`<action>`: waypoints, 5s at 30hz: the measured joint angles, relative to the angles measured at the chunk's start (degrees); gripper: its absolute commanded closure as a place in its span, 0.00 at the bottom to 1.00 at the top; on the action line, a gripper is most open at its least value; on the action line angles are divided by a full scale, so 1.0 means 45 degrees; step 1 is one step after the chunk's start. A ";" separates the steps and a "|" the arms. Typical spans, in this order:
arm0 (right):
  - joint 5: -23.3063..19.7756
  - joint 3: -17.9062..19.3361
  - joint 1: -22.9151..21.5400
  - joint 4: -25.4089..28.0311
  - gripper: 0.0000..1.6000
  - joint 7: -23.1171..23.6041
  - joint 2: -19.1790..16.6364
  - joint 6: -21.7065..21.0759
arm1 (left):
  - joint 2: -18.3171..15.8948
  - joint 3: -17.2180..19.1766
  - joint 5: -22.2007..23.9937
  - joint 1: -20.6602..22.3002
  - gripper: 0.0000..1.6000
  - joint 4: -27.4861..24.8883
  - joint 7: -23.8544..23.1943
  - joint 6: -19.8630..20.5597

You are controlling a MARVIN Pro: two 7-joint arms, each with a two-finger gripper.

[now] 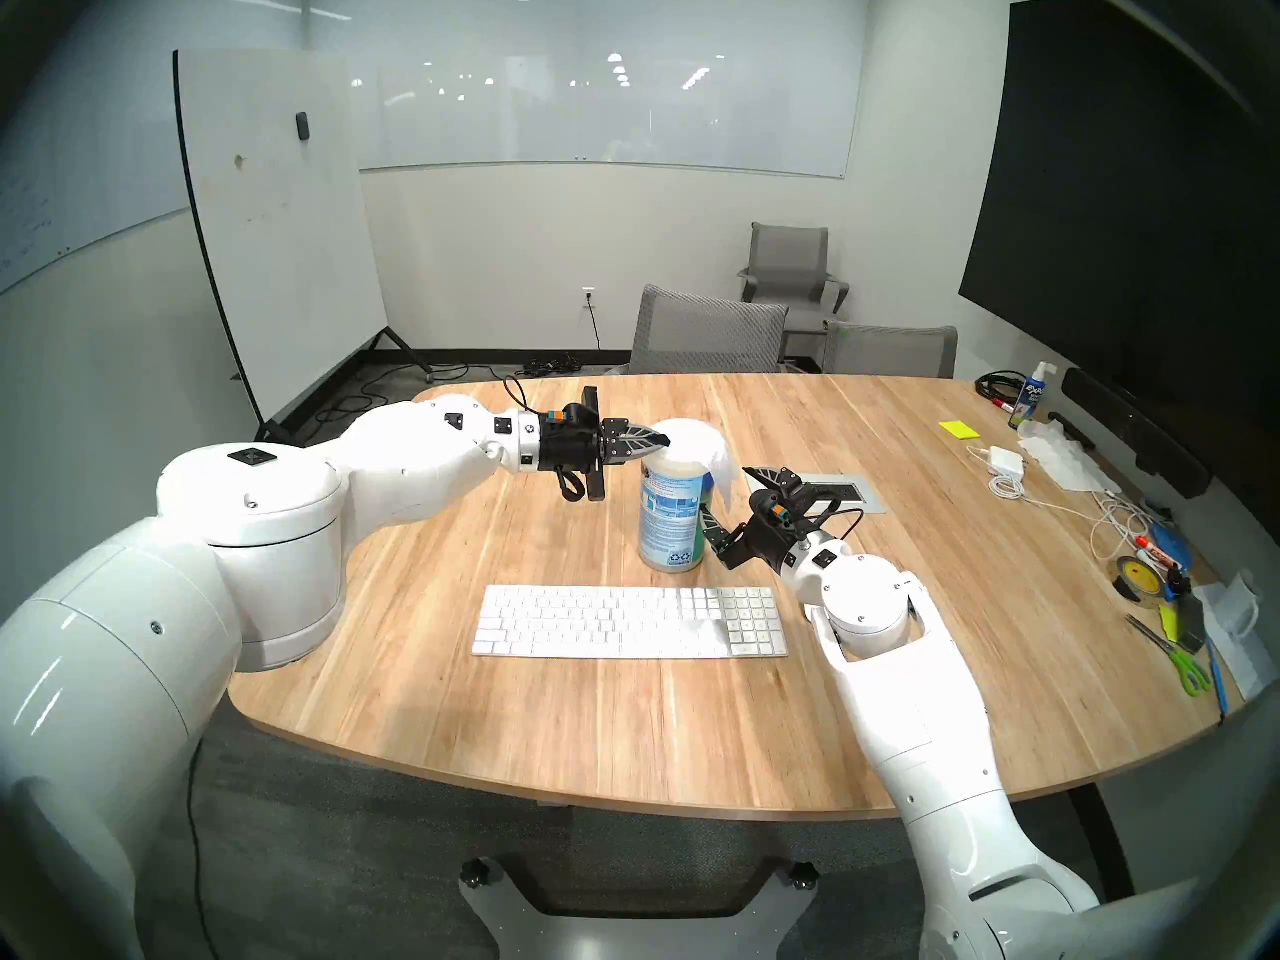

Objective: Wipe the keyboards and mice with a disinfecting wipe, then set the wipe down

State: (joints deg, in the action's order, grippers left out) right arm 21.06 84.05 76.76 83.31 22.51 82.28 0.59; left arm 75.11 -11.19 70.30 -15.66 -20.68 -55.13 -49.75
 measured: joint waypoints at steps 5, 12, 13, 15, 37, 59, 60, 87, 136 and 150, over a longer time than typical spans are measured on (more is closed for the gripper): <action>-0.0005 -0.0023 -0.0028 0.0033 1.00 -0.0043 0.0035 0.0004 | 0.0000 -0.0109 0.0092 0.0017 1.00 -0.0013 0.0018 -0.0021; -0.0028 -0.0045 -0.0008 0.0234 1.00 -0.0101 0.0060 0.0012 | 0.0000 -0.0274 0.0217 0.0048 1.00 -0.0029 0.0053 -0.0055; -0.0042 -0.0027 0.0021 0.0327 1.00 -0.0110 0.0060 0.0012 | 0.0000 -0.0298 0.0237 0.0052 1.00 -0.0031 0.0058 -0.0060; -0.0072 0.0040 0.0090 0.0501 1.00 -0.0116 0.0058 0.0012 | 0.0000 -0.0334 0.0264 0.0058 1.00 -0.0036 0.0065 -0.0067; -0.1039 0.1702 0.3044 0.4168 1.00 0.0011 -0.0452 0.0075 | -0.0004 -0.0851 0.0619 0.0168 1.00 -0.0158 0.0172 -0.0170; -0.1867 0.2960 0.5341 0.7243 1.00 0.0599 -0.0491 0.0018 | -0.0005 -0.1285 0.0957 0.0259 1.00 -0.0227 0.0255 -0.0249; -0.1897 0.3029 0.5488 0.7354 1.00 0.0653 -0.0492 -0.0004 | -0.0005 -0.1314 0.0976 0.0262 1.00 -0.0226 0.0258 -0.0253; -0.2670 0.3450 0.7246 0.9253 1.00 0.1052 0.0161 -0.0659 | 0.0015 -0.1825 0.1402 0.0333 1.00 -0.0180 0.0369 -0.0377; -0.1905 0.3016 0.7450 0.9750 1.00 0.0801 0.0345 -0.0881 | 0.0391 -0.2322 0.2198 -0.0296 0.00 0.0305 0.0925 -0.0934; -0.1131 0.2584 0.7864 1.0145 1.00 0.0673 0.0402 -0.1166 | 0.1046 -0.1991 0.2435 -0.0975 0.00 0.1075 0.1164 -0.1131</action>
State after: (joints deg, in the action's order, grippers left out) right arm 15.97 95.68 112.15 128.97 25.53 84.09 -4.66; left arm 79.82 -20.15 81.26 -20.05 -15.85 -49.89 -54.84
